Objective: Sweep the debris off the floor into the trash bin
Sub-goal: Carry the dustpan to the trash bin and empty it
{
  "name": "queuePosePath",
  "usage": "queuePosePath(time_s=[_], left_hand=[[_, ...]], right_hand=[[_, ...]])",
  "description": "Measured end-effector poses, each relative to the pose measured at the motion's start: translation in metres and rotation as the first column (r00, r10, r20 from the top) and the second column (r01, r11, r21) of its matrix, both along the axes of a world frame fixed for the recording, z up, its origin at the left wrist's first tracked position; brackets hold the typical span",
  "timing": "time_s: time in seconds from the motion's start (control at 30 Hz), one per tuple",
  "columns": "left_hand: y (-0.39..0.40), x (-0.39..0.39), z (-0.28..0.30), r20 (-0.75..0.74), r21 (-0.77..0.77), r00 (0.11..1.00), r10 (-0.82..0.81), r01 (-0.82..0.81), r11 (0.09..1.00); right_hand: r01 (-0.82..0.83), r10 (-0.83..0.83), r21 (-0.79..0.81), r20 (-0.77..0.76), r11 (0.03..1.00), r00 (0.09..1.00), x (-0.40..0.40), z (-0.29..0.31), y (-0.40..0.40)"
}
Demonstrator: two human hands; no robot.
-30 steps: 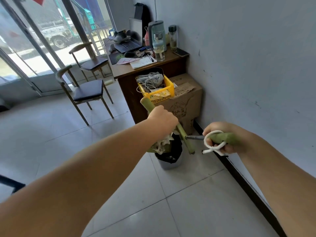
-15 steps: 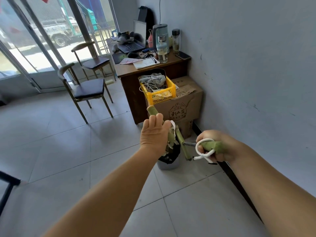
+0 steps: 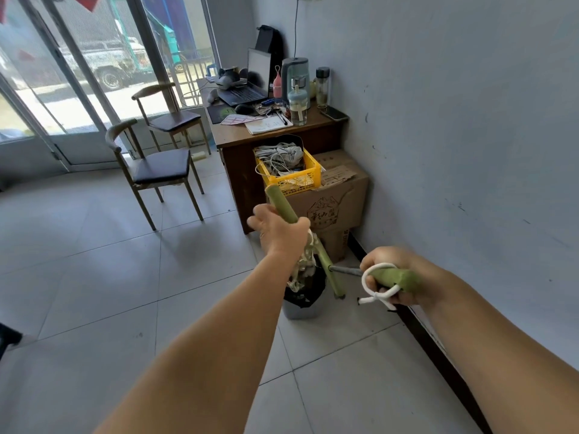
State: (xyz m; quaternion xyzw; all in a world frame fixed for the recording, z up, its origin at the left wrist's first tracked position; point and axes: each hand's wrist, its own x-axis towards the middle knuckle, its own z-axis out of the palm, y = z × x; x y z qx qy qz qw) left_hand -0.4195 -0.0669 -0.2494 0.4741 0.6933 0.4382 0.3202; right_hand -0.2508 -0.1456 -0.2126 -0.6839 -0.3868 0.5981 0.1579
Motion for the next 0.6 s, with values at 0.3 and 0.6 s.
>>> queuePosePath(time_s=[0.3, 0.6], left_hand=[[0.02, 0.006, -0.002, 0.589, -0.157, 0.757, 0.282, -0.235, 0.959], [0.007, 0.035, -0.001, 0.562, -0.072, 0.766, 0.314, -0.332, 0.94]], right_hand=[[0.007, 0.001, -0.064, 0.113, 0.998, 0.994, 0.014, -0.001, 0.005], [0.049, -0.034, -0.099, 0.154, 0.994, 0.988, 0.024, -0.003, 0.012]])
